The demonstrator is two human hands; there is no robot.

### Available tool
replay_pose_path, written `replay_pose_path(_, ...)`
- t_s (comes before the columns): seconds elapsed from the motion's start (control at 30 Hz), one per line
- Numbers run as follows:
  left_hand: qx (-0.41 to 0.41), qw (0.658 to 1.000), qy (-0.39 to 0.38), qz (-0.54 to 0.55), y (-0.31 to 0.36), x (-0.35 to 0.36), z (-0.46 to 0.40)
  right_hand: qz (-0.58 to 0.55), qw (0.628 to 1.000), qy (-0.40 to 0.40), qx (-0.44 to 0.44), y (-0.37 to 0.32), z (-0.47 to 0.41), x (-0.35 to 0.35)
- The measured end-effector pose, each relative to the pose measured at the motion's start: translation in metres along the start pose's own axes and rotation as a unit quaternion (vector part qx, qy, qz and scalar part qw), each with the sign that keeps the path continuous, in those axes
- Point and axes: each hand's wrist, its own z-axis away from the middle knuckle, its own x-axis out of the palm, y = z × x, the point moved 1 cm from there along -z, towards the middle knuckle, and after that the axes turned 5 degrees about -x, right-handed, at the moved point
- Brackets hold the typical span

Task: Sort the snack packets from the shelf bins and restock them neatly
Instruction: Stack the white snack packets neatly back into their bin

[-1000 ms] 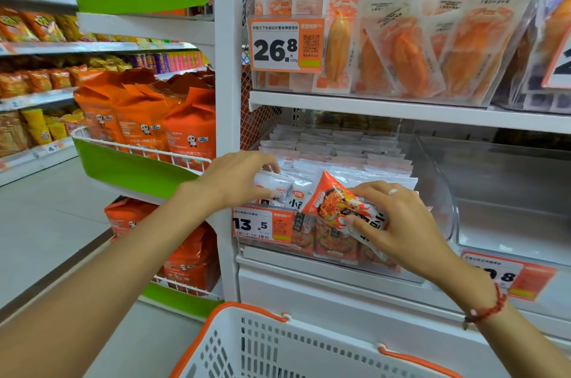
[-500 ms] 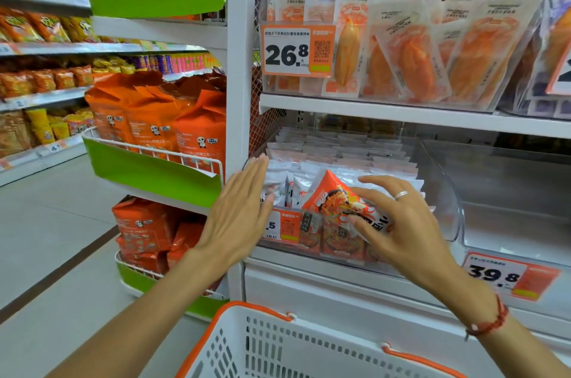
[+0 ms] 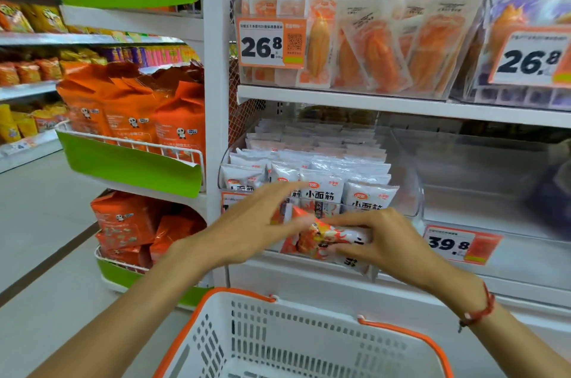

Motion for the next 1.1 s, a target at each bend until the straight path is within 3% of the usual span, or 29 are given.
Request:
replay_pose_path(0.07,0.015,0.997,-0.07,0.008,0.007,0.006,-0.001,-0.042,0.999,-0.001,0.012,-0.002,0.0,-0.006)
replay_pose_path(0.17,0.014,0.982,-0.023,0.185,0.009,0.011,-0.006,-0.193,0.977,0.045,0.085,-0.003,0.004,-0.026)
replay_pose_path(0.3,-0.004,0.929,0.097,0.357,0.035,0.024,-0.014,-0.472,0.845,0.167,0.19,-0.003,0.009,-0.038)
replay_pose_path(0.37,-0.004,0.914,0.129,0.384,0.047,0.034,-0.022,-0.504,0.822,0.166,0.206,-0.004,0.01,-0.037)
replay_pose_path(0.47,-0.008,0.898,0.146,0.414,0.059,0.044,-0.034,-0.509,0.802,0.228,0.214,0.002,0.014,-0.038)
replay_pose_path(0.6,0.021,0.929,0.061,0.365,0.069,0.043,-0.05,-0.517,0.766,0.303,0.231,0.017,0.023,-0.038)
replay_pose_path(0.73,0.094,0.99,0.079,0.073,0.054,0.031,-0.077,-0.441,0.783,0.383,0.215,0.037,0.033,-0.061)
replay_pose_path(0.83,0.124,0.984,0.059,-0.113,0.052,0.031,-0.101,-0.362,0.849,0.349,0.16,0.043,0.033,-0.079)
replay_pose_path(0.97,0.119,0.975,0.077,-0.172,0.053,0.025,-0.123,-0.226,0.921,0.305,0.088,0.05,0.014,-0.082)
replay_pose_path(1.1,0.09,0.987,0.055,-0.124,0.047,0.021,-0.13,-0.165,0.944,0.277,0.069,0.059,-0.01,-0.071)
